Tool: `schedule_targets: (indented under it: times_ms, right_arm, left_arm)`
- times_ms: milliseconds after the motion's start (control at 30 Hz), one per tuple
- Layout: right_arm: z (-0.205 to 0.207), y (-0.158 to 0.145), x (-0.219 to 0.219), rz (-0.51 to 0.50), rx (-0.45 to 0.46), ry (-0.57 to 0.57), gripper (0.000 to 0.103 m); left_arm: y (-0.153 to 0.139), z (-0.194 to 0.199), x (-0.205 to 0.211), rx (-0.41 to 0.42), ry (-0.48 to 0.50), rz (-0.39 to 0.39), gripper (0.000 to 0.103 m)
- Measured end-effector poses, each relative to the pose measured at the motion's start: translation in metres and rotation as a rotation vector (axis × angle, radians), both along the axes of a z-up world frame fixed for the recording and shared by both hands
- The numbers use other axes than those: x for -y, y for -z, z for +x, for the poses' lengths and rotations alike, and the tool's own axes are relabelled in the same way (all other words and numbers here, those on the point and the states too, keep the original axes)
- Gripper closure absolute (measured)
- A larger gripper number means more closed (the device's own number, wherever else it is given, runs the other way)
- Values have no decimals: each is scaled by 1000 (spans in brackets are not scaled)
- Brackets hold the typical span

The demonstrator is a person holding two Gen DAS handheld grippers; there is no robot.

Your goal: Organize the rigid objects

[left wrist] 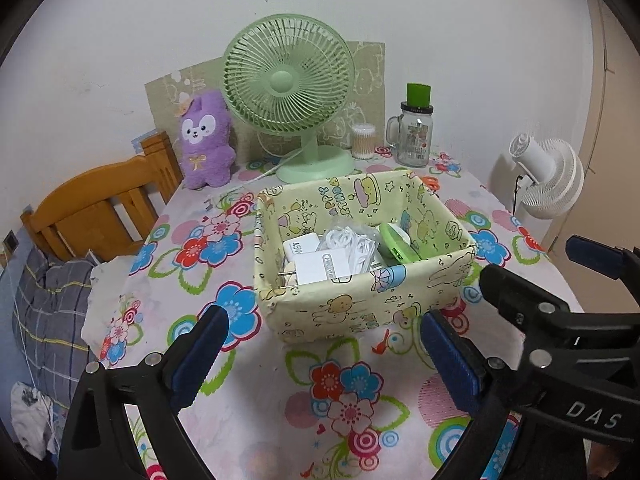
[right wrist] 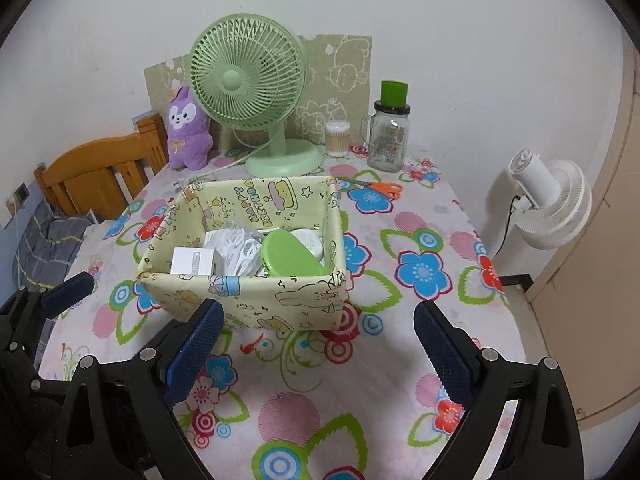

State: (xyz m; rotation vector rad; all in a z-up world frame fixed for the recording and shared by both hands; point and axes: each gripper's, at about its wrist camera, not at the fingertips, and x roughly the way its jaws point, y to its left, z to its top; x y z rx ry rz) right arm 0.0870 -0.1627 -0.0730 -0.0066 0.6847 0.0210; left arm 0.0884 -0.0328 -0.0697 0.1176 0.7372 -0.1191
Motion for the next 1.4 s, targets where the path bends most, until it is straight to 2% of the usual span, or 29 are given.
schedule_targets:
  times_ms: [400, 833, 1100, 1400]
  right_arm:
    - [-45, -23, 8, 18, 66, 20, 6]
    - [-93, -49, 14, 0, 171, 33, 2]
    - [-103, -50, 12, -22, 184, 37, 1]
    - [-104, -49, 15, 1, 194, 58, 1]
  left_arm:
    - [-29, -42, -11, 93, -32, -2, 0]
    - [-54, -85, -23, 176, -64, -22, 0]
    - [-56, -93, -32, 184, -100, -61, 0]
    - [-59, -96, -30, 201, -85, -66, 0]
